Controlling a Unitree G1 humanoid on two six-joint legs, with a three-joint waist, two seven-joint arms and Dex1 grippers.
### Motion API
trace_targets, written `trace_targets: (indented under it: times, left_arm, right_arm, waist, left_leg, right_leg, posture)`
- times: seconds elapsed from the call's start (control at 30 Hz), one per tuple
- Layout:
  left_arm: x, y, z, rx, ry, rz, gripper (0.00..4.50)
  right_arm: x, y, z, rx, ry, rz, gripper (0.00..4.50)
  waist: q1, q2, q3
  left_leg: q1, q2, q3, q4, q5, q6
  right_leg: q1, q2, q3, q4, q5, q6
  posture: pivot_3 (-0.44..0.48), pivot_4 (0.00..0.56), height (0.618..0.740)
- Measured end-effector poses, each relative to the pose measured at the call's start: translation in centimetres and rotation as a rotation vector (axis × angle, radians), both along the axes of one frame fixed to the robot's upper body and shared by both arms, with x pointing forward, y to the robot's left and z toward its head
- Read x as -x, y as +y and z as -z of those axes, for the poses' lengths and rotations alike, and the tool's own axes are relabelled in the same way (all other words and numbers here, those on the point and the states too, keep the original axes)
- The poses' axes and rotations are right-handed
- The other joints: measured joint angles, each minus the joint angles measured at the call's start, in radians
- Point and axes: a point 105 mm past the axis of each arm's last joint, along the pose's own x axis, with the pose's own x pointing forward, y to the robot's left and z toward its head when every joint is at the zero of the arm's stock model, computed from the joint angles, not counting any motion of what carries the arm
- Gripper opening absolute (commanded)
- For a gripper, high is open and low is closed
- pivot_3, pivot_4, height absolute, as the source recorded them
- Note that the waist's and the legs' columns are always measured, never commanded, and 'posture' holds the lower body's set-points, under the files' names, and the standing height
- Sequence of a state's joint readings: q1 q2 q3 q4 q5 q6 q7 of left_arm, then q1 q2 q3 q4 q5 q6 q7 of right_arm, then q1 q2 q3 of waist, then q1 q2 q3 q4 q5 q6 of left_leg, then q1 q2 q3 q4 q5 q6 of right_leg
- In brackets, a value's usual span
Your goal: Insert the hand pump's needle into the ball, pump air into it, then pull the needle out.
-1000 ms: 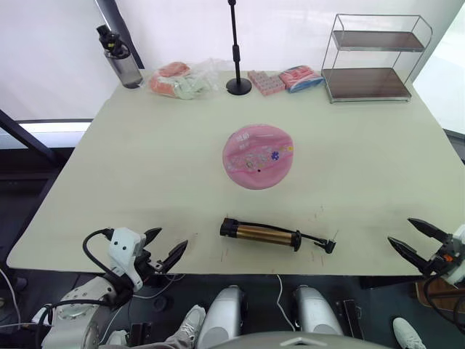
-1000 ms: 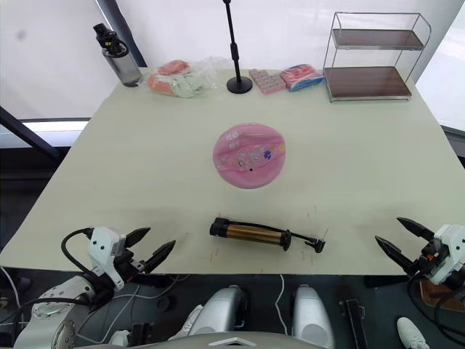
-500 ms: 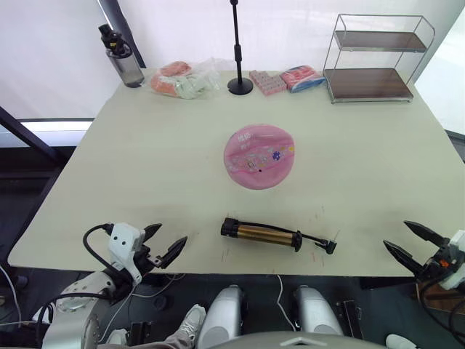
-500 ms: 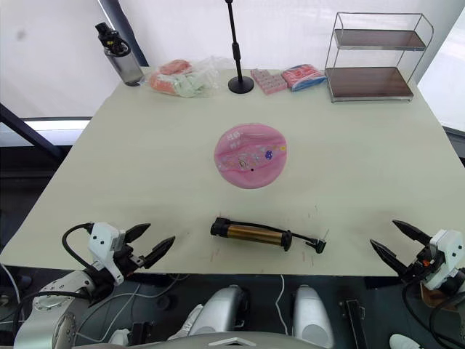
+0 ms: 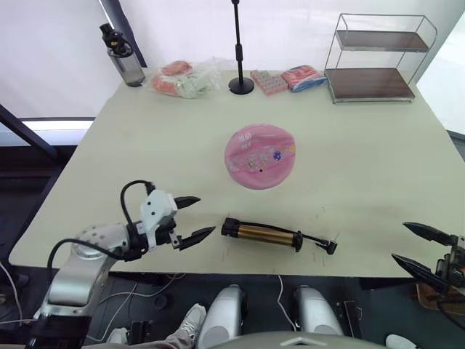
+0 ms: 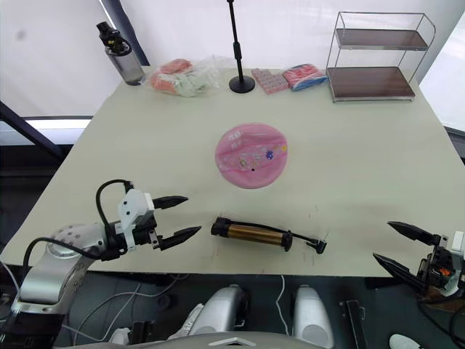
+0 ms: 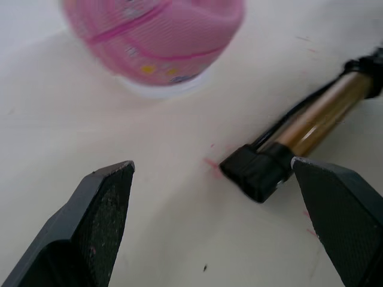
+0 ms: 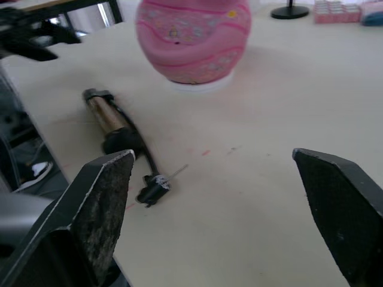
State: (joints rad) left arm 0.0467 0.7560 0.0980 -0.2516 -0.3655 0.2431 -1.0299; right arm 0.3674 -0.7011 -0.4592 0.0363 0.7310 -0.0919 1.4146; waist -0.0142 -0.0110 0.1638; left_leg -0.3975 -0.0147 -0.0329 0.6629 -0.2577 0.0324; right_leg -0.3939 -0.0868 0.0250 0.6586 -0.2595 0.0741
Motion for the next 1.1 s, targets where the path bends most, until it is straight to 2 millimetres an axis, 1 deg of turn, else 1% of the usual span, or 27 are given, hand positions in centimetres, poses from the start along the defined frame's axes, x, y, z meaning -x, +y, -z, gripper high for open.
trace_targets:
  times: [0.07,0.13,0.23,0.27,0.3,0.33,0.5,0.57,0.6,0.63,0.7,0.8,0.93,1.1]
  left_arm:
    - [-0.4,-0.8,0.1,-0.032,0.031,0.084,4.5]
    - [-1.4,-1.6,-0.3,-0.065,0.039,0.168,4.5]
    - [-2.2,-2.3,-0.7,-0.079,0.046,0.228,4.5]
    - [-2.5,-2.9,-0.6,-0.093,0.057,0.267,4.5]
    - [-2.6,-3.1,-0.5,-0.094,0.06,0.279,4.5]
    - [-2.5,-3.9,-0.4,-0.105,0.072,0.325,4.5]
    - [-1.9,-5.2,-0.2,-0.124,0.098,0.427,4.5]
    - [-1.8,-5.8,-0.3,-0.132,0.101,0.476,3.95]
    - [-1.8,-6.5,-0.6,-0.126,0.094,0.507,3.5]
    - [-1.8,-6.7,-0.7,-0.124,0.091,0.516,3.21]
    - [-1.9,-7.5,-1.0,-0.12,0.082,0.548,2.23]
    - [-2.4,-8.7,-1.1,-0.116,0.072,0.585,2.23]
    - [-2.7,-9.6,-1.0,-0.129,0.07,0.627,2.23]
    - [-3.7,-11.7,-1.0,-0.158,0.042,0.691,2.23]
  right_arm:
    - [0.5,0.1,-0.2,0.003,0.0,-0.065,4.45]
    - [0.8,0.3,-1.0,0.031,-0.027,-0.149,4.45]
    - [0.9,0.6,-1.2,0.041,-0.051,-0.192,4.45]
    - [0.9,0.7,-1.2,0.043,-0.061,-0.202,4.45]
    - [0.9,0.7,-1.2,0.043,-0.066,-0.203,4.45]
    - [0.9,0.9,-1.2,0.037,-0.076,-0.206,4.45]
    - [1.0,1.5,-1.3,0.03,-0.092,-0.217,4.45]
    - [1.2,1.7,-1.3,0.03,-0.094,-0.219,4.5]
    - [1.2,1.9,-1.3,0.028,-0.097,-0.221,4.5]
    - [1.2,1.9,-1.4,0.028,-0.1,-0.223,4.5]
    - [1.2,2.0,-1.3,0.029,-0.101,-0.219,4.5]
    - [1.2,2.0,-1.3,0.031,-0.104,-0.215,4.5]
    - [1.0,2.1,-1.4,0.029,-0.113,-0.214,4.5]
    - [0.8,2.3,-1.4,0.031,-0.137,-0.218,4.5]
  waist:
    - [0.005,0.001,0.001]
    - [0.006,0.001,0.001]
    - [0.004,0.0,0.001]
    - [0.005,0.0,0.001]
    - [0.004,0.0,0.001]
    - [0.003,0.0,0.001]
    - [0.002,0.0,0.001]
    - [0.003,0.0,0.001]
    - [0.004,0.0,0.001]
    - [0.004,0.0,0.001]
    - [0.004,0.0,0.001]
    - [0.002,0.0,0.001]
    - [0.003,0.0,0.001]
    - [0.004,0.0,0.001]
  left_leg:
    - [0.0,-0.001,0.0,0.0,0.0,0.0]
    - [0.0,-0.001,0.0,0.001,0.0,0.0]
    - [0.0,-0.001,-0.001,0.001,0.0,0.0]
    - [0.0,-0.001,-0.001,0.001,0.0,0.0]
    - [0.0,-0.001,-0.001,0.001,0.0,0.0]
    - [0.0,-0.001,-0.001,0.001,0.0,0.0]
    - [0.0,-0.001,-0.001,0.001,0.0,0.0]
    - [0.0,-0.001,-0.001,0.002,0.0,0.0]
    - [0.0,-0.001,-0.001,0.002,0.0,0.0]
    - [0.0,-0.001,-0.001,0.002,0.0,0.0]
    - [0.0,-0.001,-0.001,0.002,0.0,0.0]
    - [0.0,-0.001,-0.001,0.003,0.0,0.0]
    - [0.0,-0.001,-0.002,0.003,0.0,0.0]
    - [-0.001,-0.002,-0.002,0.004,0.0,0.0]
  right_leg:
    - [0.0,0.001,-0.001,0.001,0.0,0.0]
    - [0.001,0.002,-0.001,0.0,0.0,0.0]
    - [0.001,0.002,-0.002,0.0,0.0,0.001]
    - [0.001,0.002,-0.002,0.001,0.0,0.001]
    - [0.001,0.002,-0.002,0.001,0.0,0.001]
    - [0.001,0.003,-0.002,0.001,0.0,0.001]
    - [0.001,0.003,-0.002,0.002,0.0,0.001]
    - [0.001,0.003,-0.002,0.002,0.0,0.001]
    - [0.001,0.003,-0.002,0.002,0.0,0.001]
    - [0.001,0.003,-0.002,0.002,0.0,0.001]
    - [0.001,0.003,-0.002,0.002,0.0,0.001]
    - [0.001,0.004,-0.002,0.003,0.0,0.001]
    - [0.001,0.004,-0.002,0.003,0.0,0.001]
    - [0.002,0.004,-0.002,0.003,0.0,0.001]
  posture:
    - [0.0,0.15,0.736]
    - [0.0,0.15,0.736]
    - [0.0,0.15,0.736]
    - [0.0,0.15,0.736]
    - [0.0,0.15,0.736]
    - [0.0,0.15,0.736]
    - [0.0,0.15,0.736]
    - [0.0,0.15,0.736]
    - [0.0,0.15,0.736]
    - [0.0,0.15,0.736]
    - [0.0,0.15,0.736]
    - [0.0,0.15,0.736]
    - [0.0,0.15,0.736]
    - [0.0,0.15,0.736]
